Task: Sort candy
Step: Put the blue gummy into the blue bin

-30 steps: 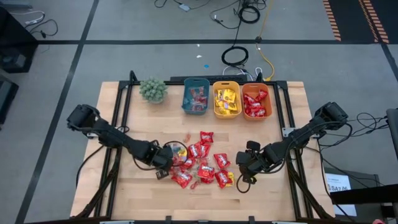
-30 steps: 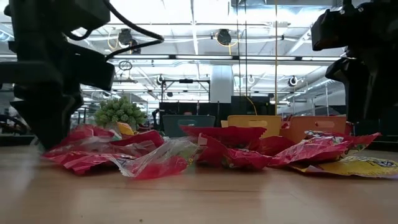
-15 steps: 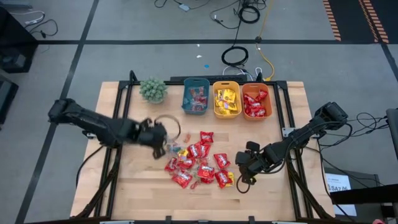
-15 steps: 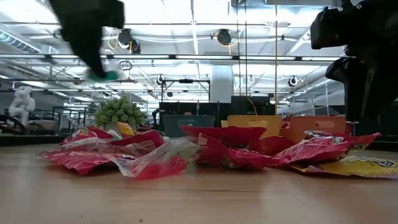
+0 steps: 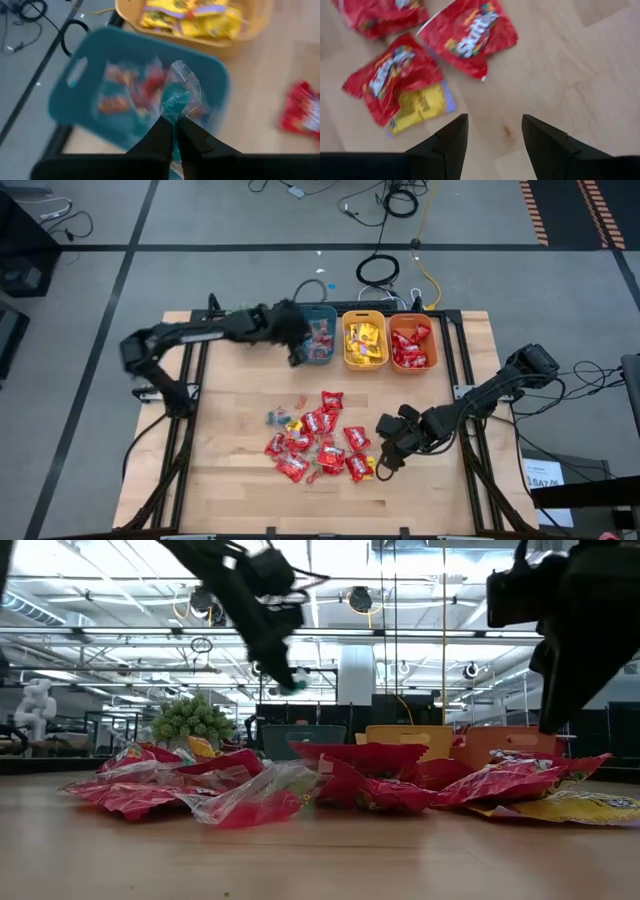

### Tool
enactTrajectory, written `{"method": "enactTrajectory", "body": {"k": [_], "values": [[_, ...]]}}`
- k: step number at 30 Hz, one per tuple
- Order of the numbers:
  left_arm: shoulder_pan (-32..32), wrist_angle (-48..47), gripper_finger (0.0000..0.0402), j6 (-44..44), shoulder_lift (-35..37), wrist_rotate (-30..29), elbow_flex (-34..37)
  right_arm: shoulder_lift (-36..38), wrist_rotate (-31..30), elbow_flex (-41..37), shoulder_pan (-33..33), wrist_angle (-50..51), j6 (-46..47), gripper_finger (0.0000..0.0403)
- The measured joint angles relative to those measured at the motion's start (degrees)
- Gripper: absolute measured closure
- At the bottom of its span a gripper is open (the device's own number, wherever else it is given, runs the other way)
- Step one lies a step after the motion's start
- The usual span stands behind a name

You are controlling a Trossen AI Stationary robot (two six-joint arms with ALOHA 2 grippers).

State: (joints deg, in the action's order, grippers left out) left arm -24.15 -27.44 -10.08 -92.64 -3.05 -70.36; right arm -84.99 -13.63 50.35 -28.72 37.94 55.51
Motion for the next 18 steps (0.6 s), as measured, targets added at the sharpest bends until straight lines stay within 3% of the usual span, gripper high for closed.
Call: {"method": "enactTrajectory", "body": {"k": [5, 10, 18], "values": [[-4.1, -3.3, 0.0331, -5.0, -10.7, 0.0, -12.0, 0.0, 0.0, 0.0, 1.5, 0.0, 4.9, 0.0225], [-5.8, -8.0, 0.0271, -9.1, -16.7, 0.0, -20.2, 0.0, -0.1, 0.0, 2.0, 0.1, 7.9, 0.0225], [-6.2, -12.5, 0.0245, -11.3, -15.4, 0.0, -21.7, 0.0, -0.1, 0.0, 2.3, 0.1, 6.1, 0.0225]]}}
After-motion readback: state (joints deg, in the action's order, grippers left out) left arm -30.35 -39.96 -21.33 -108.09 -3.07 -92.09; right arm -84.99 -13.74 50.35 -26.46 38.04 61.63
